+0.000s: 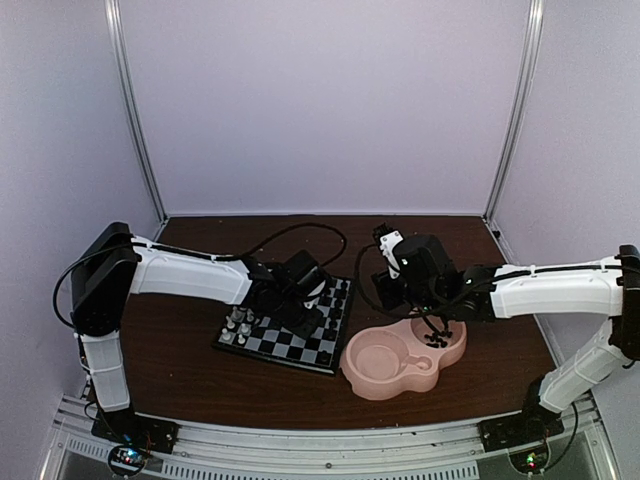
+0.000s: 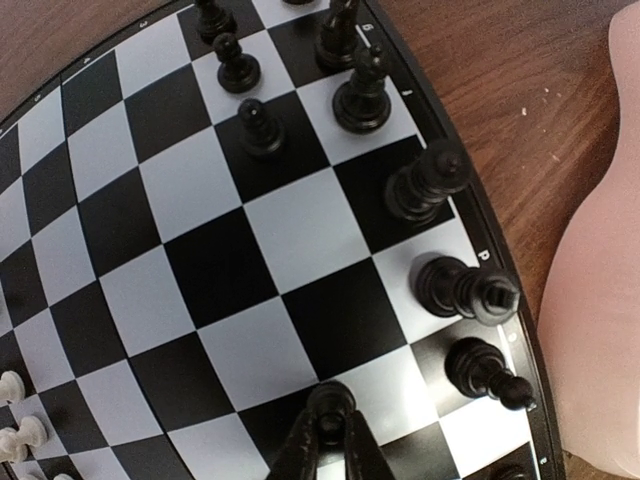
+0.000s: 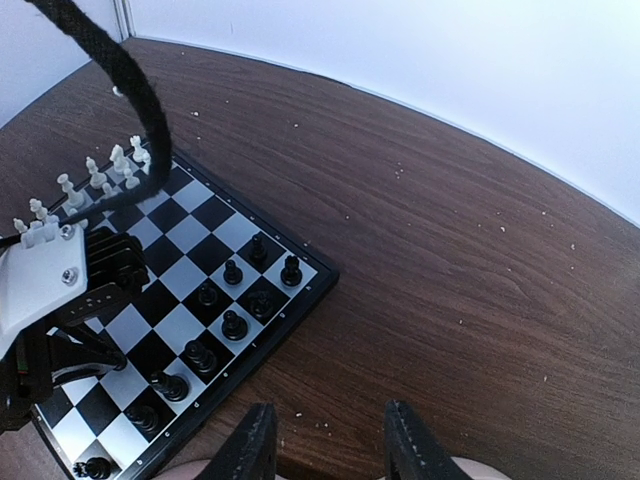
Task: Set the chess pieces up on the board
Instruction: Move the pawn to d7.
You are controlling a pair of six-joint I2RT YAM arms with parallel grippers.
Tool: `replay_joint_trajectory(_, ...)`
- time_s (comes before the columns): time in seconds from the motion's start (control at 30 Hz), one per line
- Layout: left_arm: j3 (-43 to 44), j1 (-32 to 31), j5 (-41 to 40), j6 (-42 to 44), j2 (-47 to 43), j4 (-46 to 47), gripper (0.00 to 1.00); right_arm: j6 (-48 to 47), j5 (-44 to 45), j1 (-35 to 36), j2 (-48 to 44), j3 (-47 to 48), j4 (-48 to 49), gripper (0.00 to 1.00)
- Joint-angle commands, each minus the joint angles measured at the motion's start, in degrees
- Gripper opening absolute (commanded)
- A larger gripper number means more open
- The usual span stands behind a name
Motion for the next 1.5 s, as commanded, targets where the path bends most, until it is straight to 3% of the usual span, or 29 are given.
replay_joint_trajectory(0.0,1.48,0.11,-0.70,0.73,0.43,1.09,0.10,0.60,-0.42,-0.39,0.38,1.45,-0.90,0.38)
replay_joint_trajectory(1.47,11.85,2.48,0.04,1.08,7.83,1.37,0.11,1.00,0.00,-0.98,-4.04,-1.10,-0.22,0.39)
